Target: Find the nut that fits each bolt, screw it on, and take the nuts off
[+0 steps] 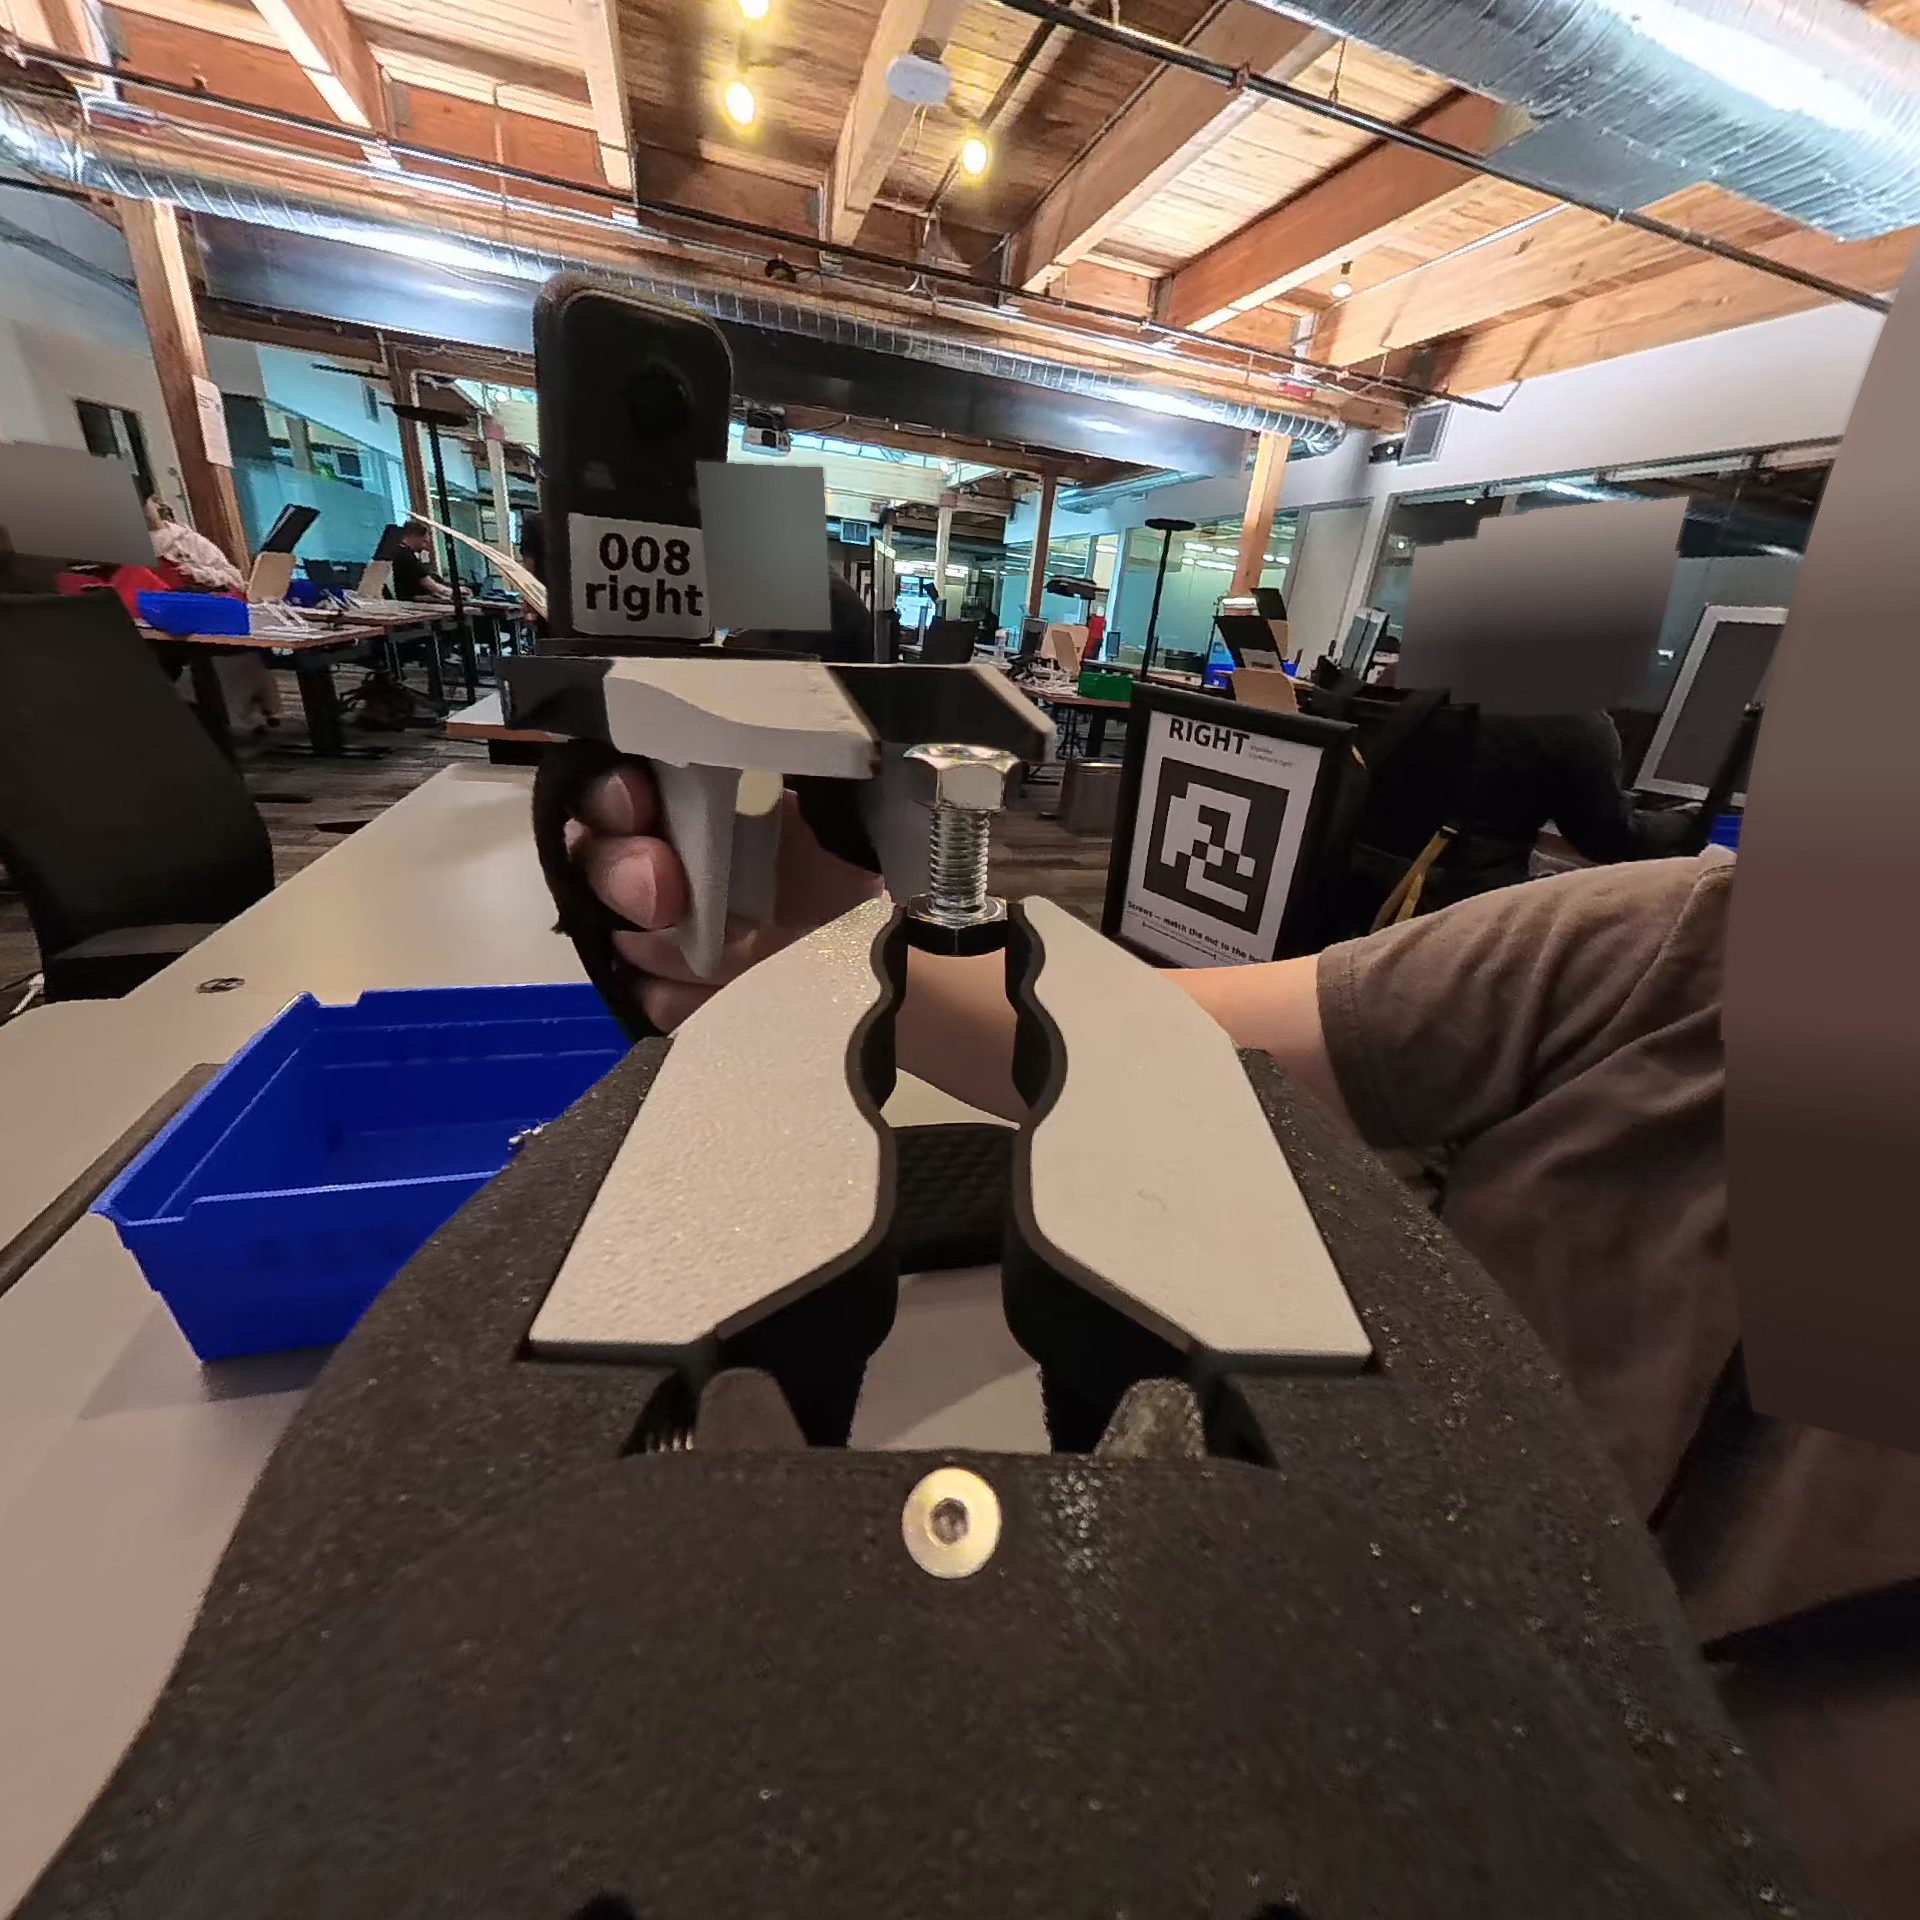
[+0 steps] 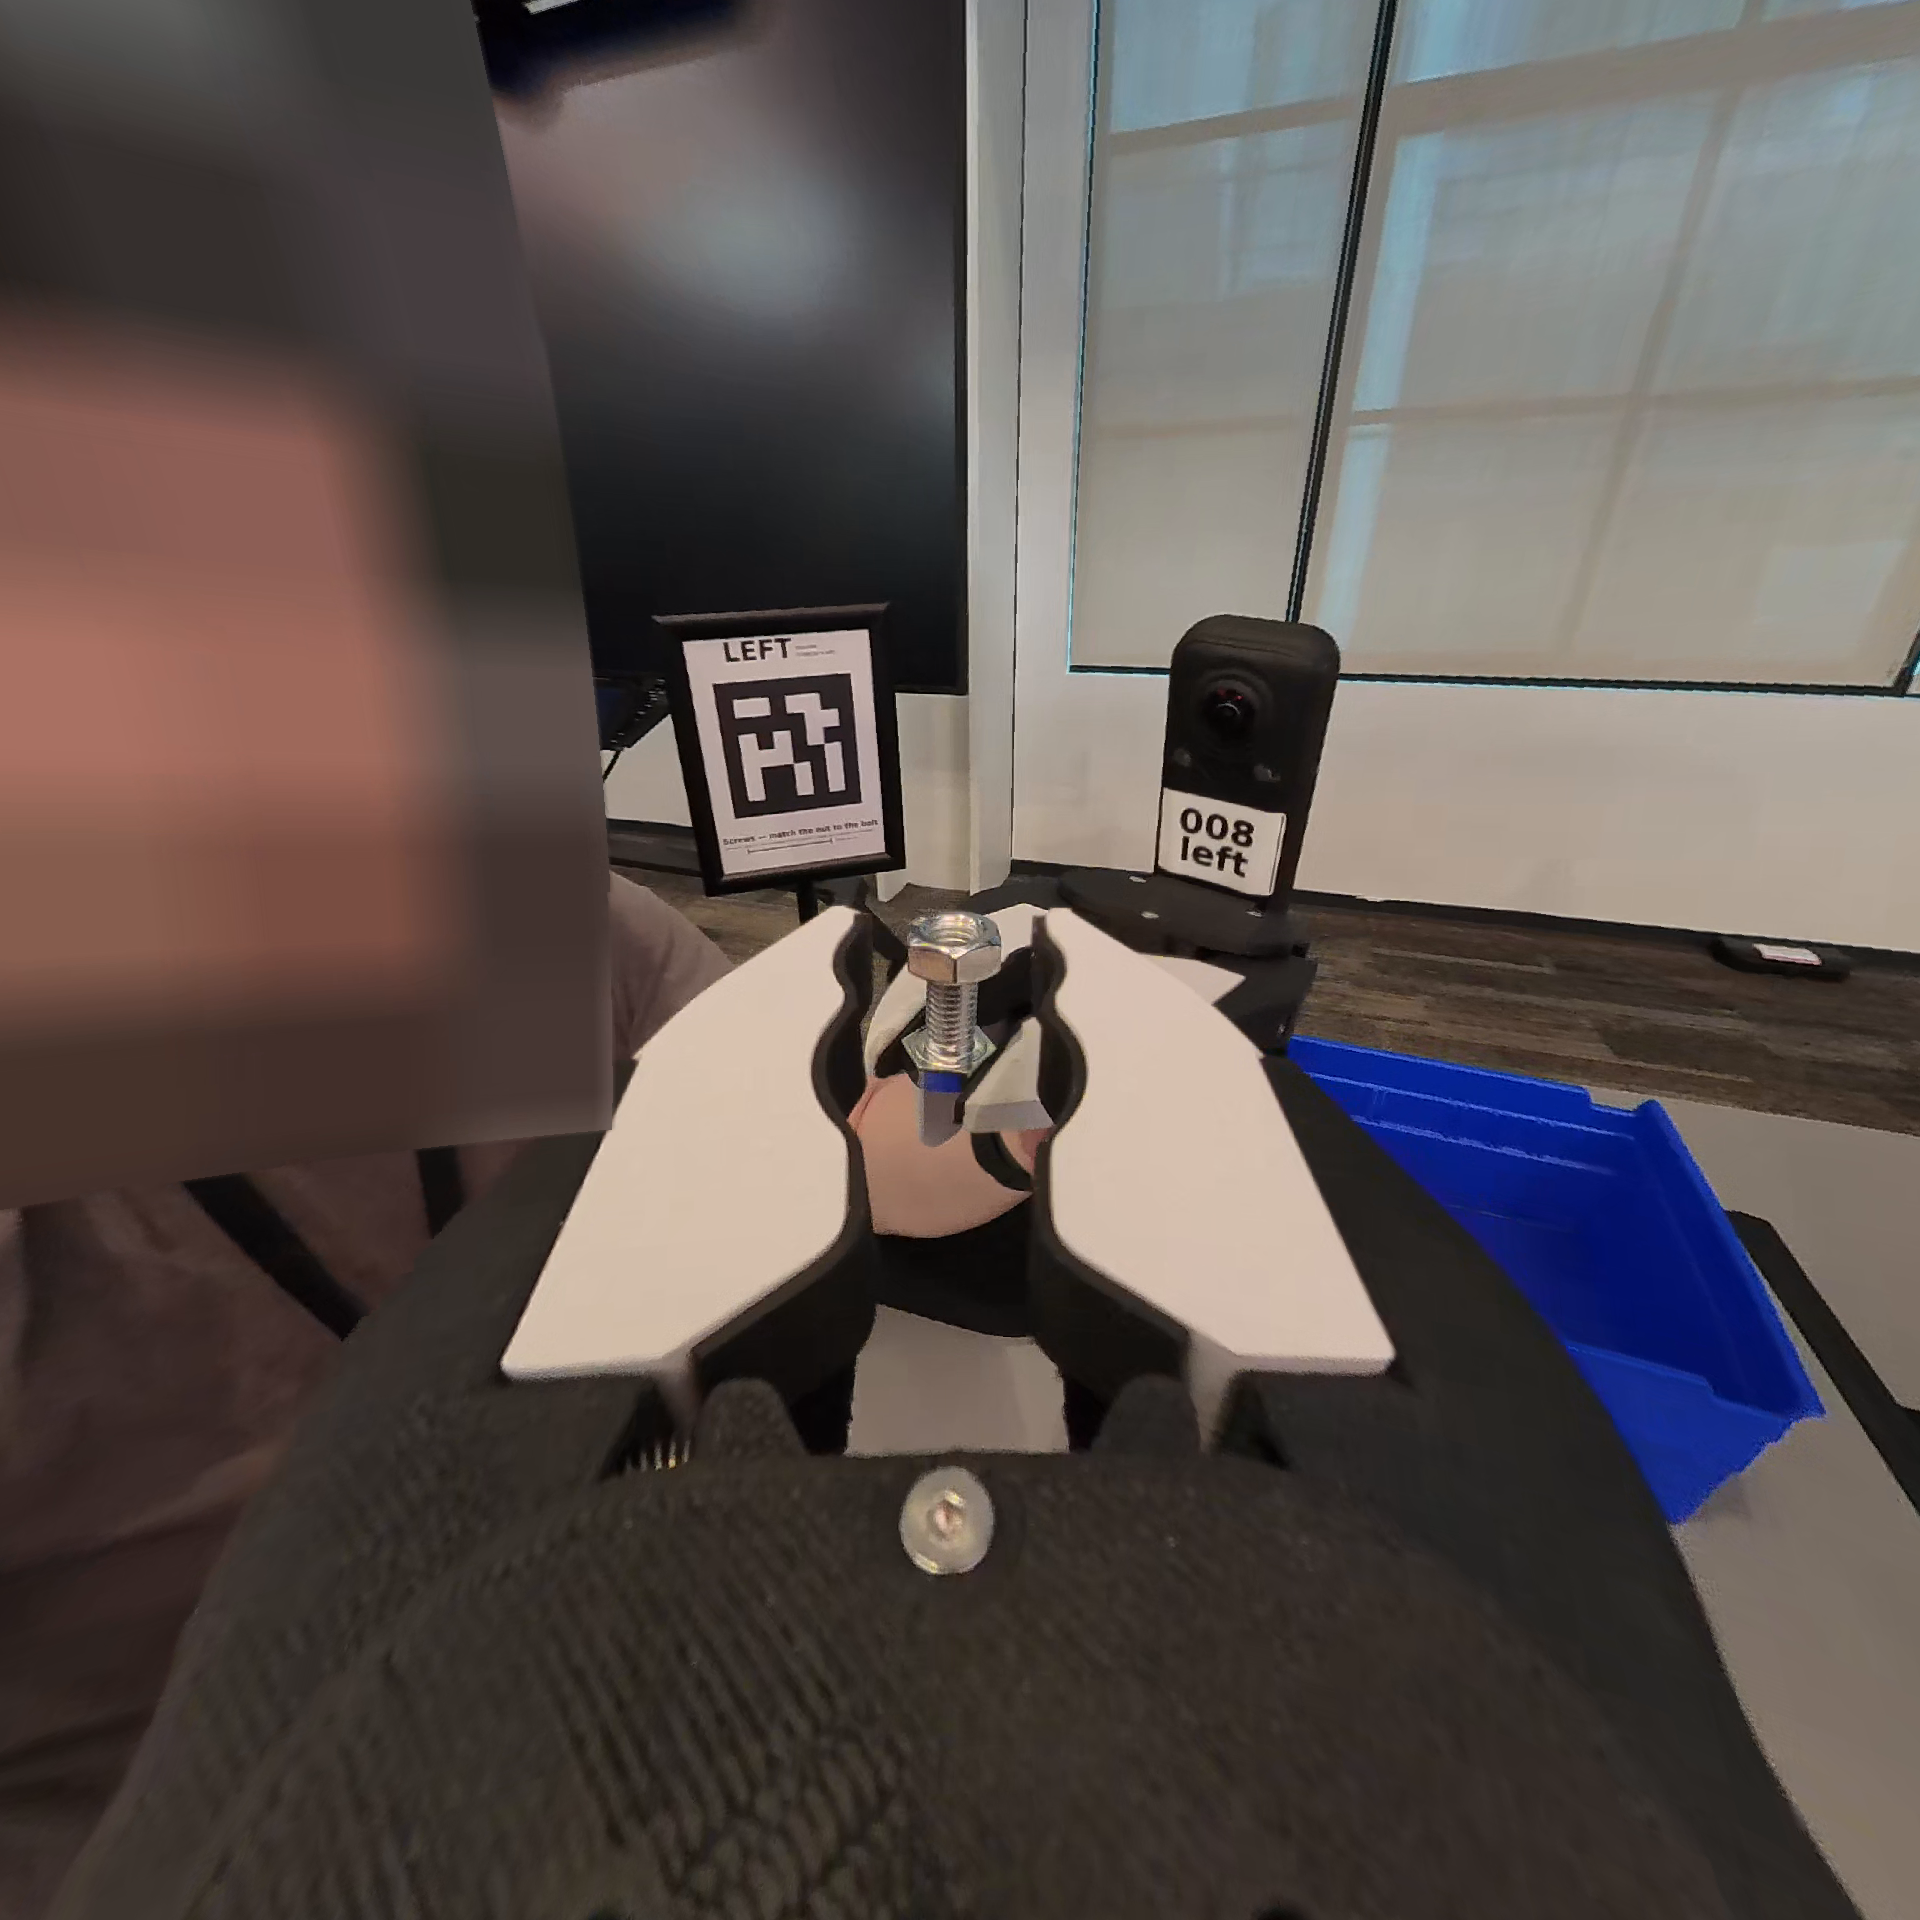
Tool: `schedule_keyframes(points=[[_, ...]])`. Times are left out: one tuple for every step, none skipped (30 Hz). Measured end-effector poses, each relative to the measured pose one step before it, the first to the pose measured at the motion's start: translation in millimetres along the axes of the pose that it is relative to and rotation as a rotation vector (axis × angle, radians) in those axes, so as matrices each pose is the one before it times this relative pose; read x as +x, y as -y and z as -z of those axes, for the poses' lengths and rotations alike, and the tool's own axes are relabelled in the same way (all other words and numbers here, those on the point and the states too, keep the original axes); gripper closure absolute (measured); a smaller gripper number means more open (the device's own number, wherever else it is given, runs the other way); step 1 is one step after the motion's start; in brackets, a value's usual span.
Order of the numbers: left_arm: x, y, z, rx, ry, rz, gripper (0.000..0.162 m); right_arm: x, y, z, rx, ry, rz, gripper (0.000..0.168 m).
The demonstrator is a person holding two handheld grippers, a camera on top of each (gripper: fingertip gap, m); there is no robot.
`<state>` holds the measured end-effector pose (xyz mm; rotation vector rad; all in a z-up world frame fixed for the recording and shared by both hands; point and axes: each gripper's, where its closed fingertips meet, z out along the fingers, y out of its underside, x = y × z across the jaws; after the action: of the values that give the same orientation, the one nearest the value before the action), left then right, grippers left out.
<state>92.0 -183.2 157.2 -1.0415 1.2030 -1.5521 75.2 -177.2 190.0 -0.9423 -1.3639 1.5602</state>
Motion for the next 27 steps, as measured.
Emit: schedule_keyframes(points=[[0.26,-0.58,-0.36,-0.0033,-0.0006,-0.0024,0.144,-0.94,-0.53,-0.59,-0.0040,0.0053,0.0007,0.139],[0.74,-0.31,-0.33,-0.0017,-0.0044,-0.0002,0.144,-1.25,-0.70,-0.63,-0.0045,0.0076,-0.0001,0.141],[0.66,-0.08,-0.40,-0.0007,-0.0038,0.0010,0.144,-1.31,-0.84,-0.57,-0.0056,0.0084,-0.0028,0.142],[0.15,0.09,-0.21,0.0010,-0.0001,-0.0003,0.144,-0.86,-0.95,-0.51,-0.0058,0.0056,-0.0030,0.143],[0.46,0.01,-0.13,-0.0004,-0.0023,-0.0003,0.144,-0.29,-0.77,-0.32,-0.0032,0.0016,-0.0001,0.143],[0.70,-0.10,-0.08,-0.0012,-0.0040,0.0000,0.144,-0.30,-0.44,-0.21,-0.0016,0.0003,0.0004,0.143],[0.93,0.10,-0.05,0.0010,-0.0051,-0.0006,0.144,-0.39,-0.26,-0.08,-0.0018,0.0008,-0.0007,0.144],[0.49,-0.03,-0.15,-0.0006,-0.0018,-0.0002,0.144,-0.56,-0.20,0.18,-0.0023,0.0009,0.0000,0.144],[-0.11,-0.31,-0.20,-0.0025,0.0017,-0.0015,0.144,-0.54,-0.18,-0.02,-0.0034,0.0008,0.0017,0.144],[0.30,-0.62,-0.30,-0.0039,-0.0017,-0.0023,0.144,-0.32,-0.48,-0.17,-0.0048,-0.0010,0.0029,0.144],[0.52,-0.33,-0.36,-0.0017,-0.0025,-0.0010,0.144,0.03,-0.46,-0.29,-0.0046,-0.0018,0.0027,0.144],[0.24,-0.12,-0.41,-0.0003,-0.0013,-0.0003,0.144,0.14,-0.20,-0.22,-0.0028,-0.0007,-0.0001,0.144],[-0.03,-0.10,-0.32,-0.0003,0.0008,-0.0005,0.144,0.12,-0.13,-0.27,-0.0008,-0.0001,-0.0020,0.144],[0.04,-0.39,-0.20,-0.0017,-0.0001,-0.0010,0.144,-0.03,0.30,-0.17,0.0016,0.0008,-0.0008,0.144],[0.02,-0.32,-0.09,-0.0021,0.0004,-0.0009,0.144,0.02,0.52,0.00,0.0038,-0.0003,0.0015,0.144],[-0.38,-0.02,-0.02,-0.0001,0.0029,-0.0013,0.144,0.08,0.49,0.12,0.0028,-0.0013,0.0022,0.145],[0.01,0.09,0.09,0.0005,-0.0005,0.0002,0.144,-0.10,-0.06,0.13,-0.0006,0.0006,0.0002,0.145],[0.23,0.23,0.14,0.0014,-0.0021,0.0013,0.144,-0.11,-0.41,0.02,-0.0016,0.0020,-0.0016,0.145],[-0.12,0.28,0.22,0.0017,0.0003,0.0005,0.144,0.03,-0.49,-0.12,-0.0020,0.0010,-0.0026,0.145],[-0.16,-0.12,0.10,-0.0004,0.0000,0.0005,0.144,0.51,-0.70,-0.01,-0.0030,-0.0015,-0.0017,0.146],[0.11,-0.06,0.07,-0.0006,-0.0013,0.0004,0.144,0.33,-0.61,0.01,-0.0023,-0.0017,0.0005,0.148],[-0.11,-0.01,0.11,0.0005,0.0004,0.0001,0.144,-0.27,-0.46,0.02,-0.0019,0.0018,0.0002,0.150],[0.06,-0.06,-0.07,-0.0003,-0.0003,0.0007,0.144,-0.16,-0.22,0.07,-0.0009,0.0008,-0.0007,0.150],[-0.21,0.02,0.02,0.0001,0.0011,0.0004,0.144,0.33,-0.10,0.05,0.0000,-0.0022,-0.0006,0.150],[-0.26,-0.03,0.12,0.0003,0.0012,-0.0004,0.144,0.13,-0.07,0.10,-0.0006,-0.0022,-0.0003,0.150],[-0.30,-0.06,0.07,-0.0005,0.0016,0.0001,0.144,0.28,-0.03,0.21,-0.0011,-0.0031,0.0008,0.150],[-0.40,0.04,0.12,-0.0005,0.0028,-0.0009,0.144,0.31,-0.15,0.15,-0.0011,-0.0043,0.0015,0.150]])
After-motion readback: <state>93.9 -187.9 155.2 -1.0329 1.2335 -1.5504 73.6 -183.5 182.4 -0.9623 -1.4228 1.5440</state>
